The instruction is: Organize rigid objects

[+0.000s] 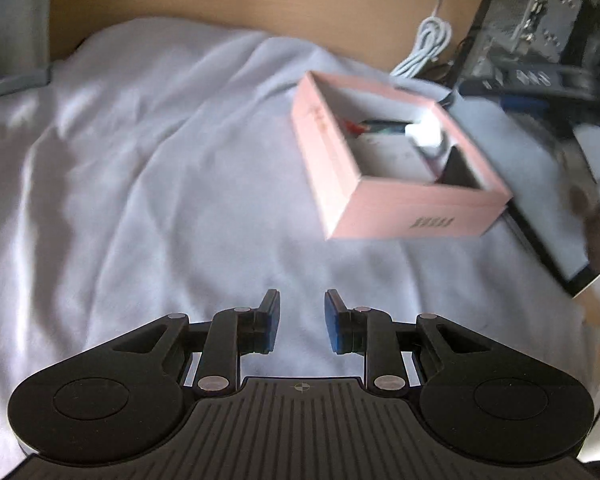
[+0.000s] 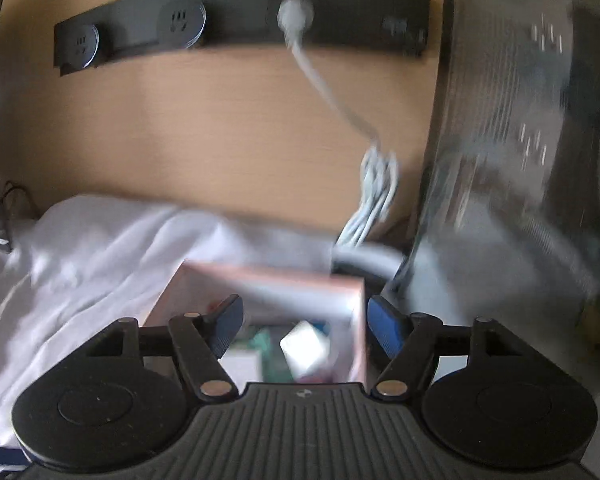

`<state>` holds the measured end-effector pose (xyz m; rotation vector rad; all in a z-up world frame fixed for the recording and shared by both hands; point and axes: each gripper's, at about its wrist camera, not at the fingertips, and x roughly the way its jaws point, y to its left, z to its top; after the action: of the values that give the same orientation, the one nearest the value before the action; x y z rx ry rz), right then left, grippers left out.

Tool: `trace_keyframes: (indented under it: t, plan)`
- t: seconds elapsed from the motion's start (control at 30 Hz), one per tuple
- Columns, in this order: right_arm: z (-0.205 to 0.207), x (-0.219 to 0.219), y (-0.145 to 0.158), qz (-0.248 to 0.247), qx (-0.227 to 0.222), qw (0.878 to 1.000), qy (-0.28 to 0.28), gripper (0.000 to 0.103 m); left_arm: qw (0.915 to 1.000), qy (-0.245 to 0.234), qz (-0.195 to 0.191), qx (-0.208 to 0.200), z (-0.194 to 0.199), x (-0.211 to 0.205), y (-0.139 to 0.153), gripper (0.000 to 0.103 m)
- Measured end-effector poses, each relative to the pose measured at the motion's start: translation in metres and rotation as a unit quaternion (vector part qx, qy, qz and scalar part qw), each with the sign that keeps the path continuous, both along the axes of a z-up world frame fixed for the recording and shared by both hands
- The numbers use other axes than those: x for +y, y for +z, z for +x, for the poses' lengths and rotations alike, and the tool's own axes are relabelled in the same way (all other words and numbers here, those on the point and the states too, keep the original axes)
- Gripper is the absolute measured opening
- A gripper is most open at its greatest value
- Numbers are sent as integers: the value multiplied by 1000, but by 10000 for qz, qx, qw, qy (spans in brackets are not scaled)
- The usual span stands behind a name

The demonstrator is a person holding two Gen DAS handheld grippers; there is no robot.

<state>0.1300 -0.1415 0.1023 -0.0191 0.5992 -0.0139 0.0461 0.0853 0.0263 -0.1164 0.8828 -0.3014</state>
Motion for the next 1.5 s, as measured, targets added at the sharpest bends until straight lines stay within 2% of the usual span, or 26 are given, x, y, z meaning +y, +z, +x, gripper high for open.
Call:
trace_keyframes:
  t: [0.17, 0.27, 0.33, 0.43, 0.5, 0.53, 0.6, 0.7, 0.77, 0.83, 0.97, 1.1, 1.3, 1.5]
  plan:
    - [-48, 13, -40, 25, 657, 9978, -120, 71, 9996, 9, 159, 218, -10, 5, -19, 27]
    - [-75, 17, -61, 72, 989, 9948, -223, 71, 9996, -112, 252, -43, -17, -2, -23, 30]
    - [-94, 19, -73, 57, 1154, 9927, -340, 71, 9998, -69, 173, -97, -18, -6, -24, 34]
    - [-105, 15, -89, 146, 1404, 9892, -386, 72, 9998, 92, 15, -199, -19, -15, -25, 41]
    - [-107, 13, -99, 138, 1491, 9884, -258, 73, 9991, 186, 118, -358, -20, -26, -28, 44]
    - [-106, 12, -104, 74, 1540, 9878, -240, 76, 9987, 253, 181, -413, -21, -32, -28, 48]
    - [-105, 8, -107, 63, 1437, 9892, -285, 86, 9977, 259, 343, -526, -23, -42, -30, 57]
    - [-102, 3, -112, 41, 1283, 9913, -284, 94, 9953, 163, 620, -729, -27, -57, -34, 70]
    - [-100, 3, -115, 31, 1145, 9930, -281, 99, 9936, 106, 709, -873, -30, -65, -39, 86]
    - [-99, 5, -118, -38, 1017, 9945, -254, 101, 9912, 10, 903, -969, -31, -77, -44, 93]
    - [-97, 1, -120, 68, 981, 9949, -205, 103, 9928, 289, 739, -902, -26, -76, -43, 94]
    - [-93, -3, -119, 93, 1088, 9940, -51, 103, 9910, 353, 890, -936, -27, -80, -44, 94]
    - [-99, -2, -126, 111, 652, 9977, -112, 103, 9903, 630, 829, -925, -21, -72, -44, 93]
    - [-102, 0, -128, 125, 525, 9983, -216, 103, 9892, 638, 931, -939, -19, -73, -45, 95]
